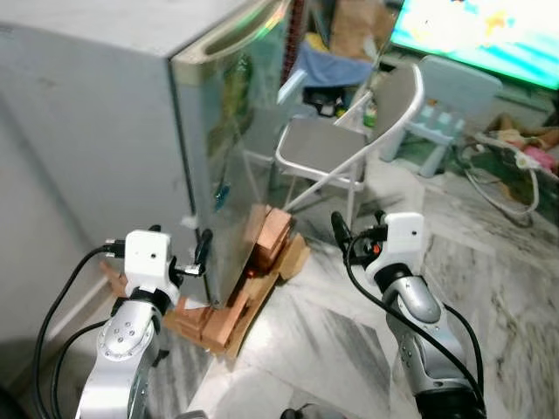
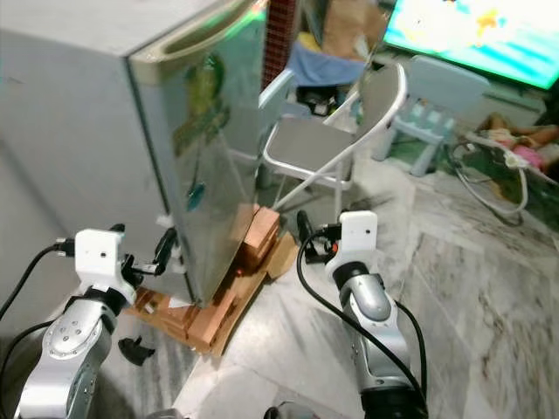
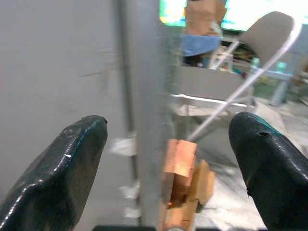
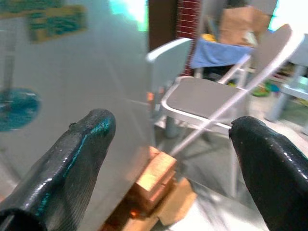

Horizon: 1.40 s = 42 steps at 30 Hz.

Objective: Restocking fridge

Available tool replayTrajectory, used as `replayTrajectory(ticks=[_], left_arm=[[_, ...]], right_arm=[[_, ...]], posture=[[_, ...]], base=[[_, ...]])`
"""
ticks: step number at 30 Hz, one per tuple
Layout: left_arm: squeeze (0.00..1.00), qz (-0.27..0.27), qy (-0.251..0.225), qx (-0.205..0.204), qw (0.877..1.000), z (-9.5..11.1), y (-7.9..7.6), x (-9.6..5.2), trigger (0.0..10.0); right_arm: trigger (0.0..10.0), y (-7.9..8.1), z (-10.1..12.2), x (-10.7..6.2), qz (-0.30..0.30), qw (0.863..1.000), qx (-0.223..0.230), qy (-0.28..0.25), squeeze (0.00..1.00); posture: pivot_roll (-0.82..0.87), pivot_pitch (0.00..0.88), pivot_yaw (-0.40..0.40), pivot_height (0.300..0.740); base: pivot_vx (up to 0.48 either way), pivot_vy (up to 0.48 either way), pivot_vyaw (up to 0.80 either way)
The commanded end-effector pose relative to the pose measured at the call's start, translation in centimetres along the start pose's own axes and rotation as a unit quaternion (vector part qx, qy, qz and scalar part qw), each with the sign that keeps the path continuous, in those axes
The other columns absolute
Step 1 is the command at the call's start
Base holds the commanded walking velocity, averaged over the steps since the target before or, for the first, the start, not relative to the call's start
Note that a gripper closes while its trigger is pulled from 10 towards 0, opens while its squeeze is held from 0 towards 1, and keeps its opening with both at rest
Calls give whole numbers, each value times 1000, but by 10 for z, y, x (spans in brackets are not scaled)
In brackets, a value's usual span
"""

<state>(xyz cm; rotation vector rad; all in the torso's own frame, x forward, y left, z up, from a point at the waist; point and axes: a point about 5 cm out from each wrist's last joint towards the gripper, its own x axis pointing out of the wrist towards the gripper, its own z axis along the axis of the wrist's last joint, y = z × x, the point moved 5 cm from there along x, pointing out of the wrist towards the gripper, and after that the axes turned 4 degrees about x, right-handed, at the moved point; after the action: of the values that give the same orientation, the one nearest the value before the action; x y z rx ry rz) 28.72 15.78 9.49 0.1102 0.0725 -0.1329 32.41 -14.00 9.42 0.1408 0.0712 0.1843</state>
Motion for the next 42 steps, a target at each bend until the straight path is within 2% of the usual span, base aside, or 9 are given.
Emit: replayTrajectory(ticks=[1, 9, 17, 22, 25, 28, 30, 35, 42], left_arm=[[0, -15, -5, -12, 1000, 3, -7, 2, 10000], [0, -15, -8, -6, 1000, 6, -9, 7, 10000], [0, 24, -17, 11, 1000, 14, 9, 18, 10000], [0, 27, -15, 3, 1000, 15, 13, 16, 10000], [0, 25, -7, 8, 1000, 10, 14, 8, 10000], [0, 6, -15, 18, 1000, 12, 8, 5, 10000], [0, -21, -23, 14, 999, 15, -4, 5, 10000], [0, -43, -29, 15, 999, 18, -15, 4, 10000], [0, -79, -23, -11, 997, 14, -29, -3, 10000]], right_arm=[[10000, -7, 6, 0, -9, 1000, -5, -8, 0], [10000, -7, 5, -3, -14, 1000, -2, -8, 0], [10000, -7, 1, -9, -16, 1000, -2, -3, 0], [10000, -9, -1, -13, -20, 1000, -2, 2, 0], [10000, -12, -3, -15, -24, 1000, -3, 5, 0], [10000, -10, -2, -13, -22, 1000, -2, 4, 0], [10000, -5, 0, -10, -14, 1000, -2, 1, 0], [10000, -4, 0, -9, -12, 1000, -3, 2, 0], [10000, -7, -2, -10, -15, 1000, -6, 8, 0]], posture=[[135, 0, -57, 740], [134, 0, -53, 740], [118, 3, -42, 740], [116, 5, -39, 740], [118, 8, -40, 740], [122, 9, -44, 740], [125, 8, -48, 740], [122, 6, -50, 740], [118, 9, -52, 740]], base=[[0, 0, 0], [0, 0, -600], [0, 0, -74], [0, 348, 0], [0, 466, 0], [377, 235, 0], [480, 0, 0], [480, 0, 0], [131, 0, -73]])
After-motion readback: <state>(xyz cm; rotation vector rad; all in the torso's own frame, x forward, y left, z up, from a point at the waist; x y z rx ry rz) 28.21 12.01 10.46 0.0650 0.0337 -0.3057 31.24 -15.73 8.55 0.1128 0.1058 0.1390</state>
